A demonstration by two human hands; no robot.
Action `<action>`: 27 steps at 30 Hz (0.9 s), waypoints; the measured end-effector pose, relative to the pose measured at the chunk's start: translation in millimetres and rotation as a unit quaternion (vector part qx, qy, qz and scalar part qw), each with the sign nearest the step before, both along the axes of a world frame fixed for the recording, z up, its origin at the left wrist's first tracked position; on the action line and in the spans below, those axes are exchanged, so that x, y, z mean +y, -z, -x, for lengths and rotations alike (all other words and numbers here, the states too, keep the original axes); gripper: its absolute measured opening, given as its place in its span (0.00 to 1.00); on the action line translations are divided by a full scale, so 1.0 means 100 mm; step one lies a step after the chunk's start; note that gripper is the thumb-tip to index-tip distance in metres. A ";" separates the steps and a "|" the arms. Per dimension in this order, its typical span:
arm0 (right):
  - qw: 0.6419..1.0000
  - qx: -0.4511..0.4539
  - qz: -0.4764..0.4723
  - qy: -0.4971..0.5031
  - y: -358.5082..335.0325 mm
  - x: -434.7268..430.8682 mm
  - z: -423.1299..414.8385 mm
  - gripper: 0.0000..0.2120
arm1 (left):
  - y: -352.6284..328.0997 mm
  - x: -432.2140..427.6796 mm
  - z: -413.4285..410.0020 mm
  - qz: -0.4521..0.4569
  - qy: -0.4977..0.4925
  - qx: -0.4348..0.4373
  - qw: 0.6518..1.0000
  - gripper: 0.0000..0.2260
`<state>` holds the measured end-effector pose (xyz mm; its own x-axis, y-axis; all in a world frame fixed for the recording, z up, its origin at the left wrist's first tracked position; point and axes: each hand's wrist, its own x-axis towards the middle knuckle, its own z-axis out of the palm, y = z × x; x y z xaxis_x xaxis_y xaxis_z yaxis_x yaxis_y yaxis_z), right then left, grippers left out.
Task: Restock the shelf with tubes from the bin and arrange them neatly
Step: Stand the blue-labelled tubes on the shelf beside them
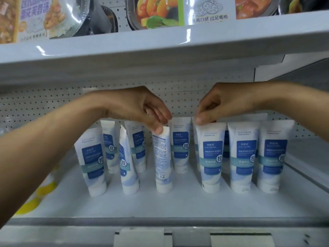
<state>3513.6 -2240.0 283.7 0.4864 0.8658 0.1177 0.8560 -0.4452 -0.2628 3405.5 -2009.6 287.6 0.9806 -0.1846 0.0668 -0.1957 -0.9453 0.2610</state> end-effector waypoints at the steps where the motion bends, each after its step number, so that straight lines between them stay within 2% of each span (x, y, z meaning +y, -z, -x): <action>1: 0.999 0.001 0.032 0.006 0.02 0.01 0.04 0.24 | 0.04 -0.01 0.00 -0.025 -0.005 0.015 1.000 0.20; 4: 0.998 0.000 0.067 0.022 0.11 0.04 0.09 0.11 | 0.19 -0.07 -0.04 -0.043 0.001 0.024 0.999 0.13; 7: 0.997 -0.009 0.068 0.023 0.16 0.06 0.10 0.05 | 0.25 -0.12 -0.08 -0.040 0.009 0.001 0.999 0.09; 12: 0.998 -0.004 0.064 0.030 0.19 0.05 0.11 0.05 | 0.28 -0.16 -0.06 -0.022 0.021 0.012 0.999 0.09; 17: 0.998 -0.003 0.062 0.031 0.20 0.04 0.13 0.04 | 0.23 -0.16 -0.02 -0.020 0.018 0.000 1.000 0.19; 22: 0.998 -0.015 0.058 0.025 0.19 0.04 0.13 0.05 | 0.28 -0.21 -0.01 0.127 -0.004 0.044 0.991 0.19; 24: 0.998 -0.012 0.058 0.024 0.20 0.04 0.12 0.05 | 0.29 -0.23 0.00 0.192 -0.024 0.045 0.980 0.13; 25: 0.998 -0.009 0.058 0.023 0.20 0.04 0.12 0.05 | 0.28 -0.24 0.00 0.189 -0.030 0.044 0.981 0.12; 27: 0.998 -0.003 0.059 0.019 0.20 0.03 0.12 0.04 | 0.28 -0.22 0.01 0.092 -0.013 0.026 0.995 0.17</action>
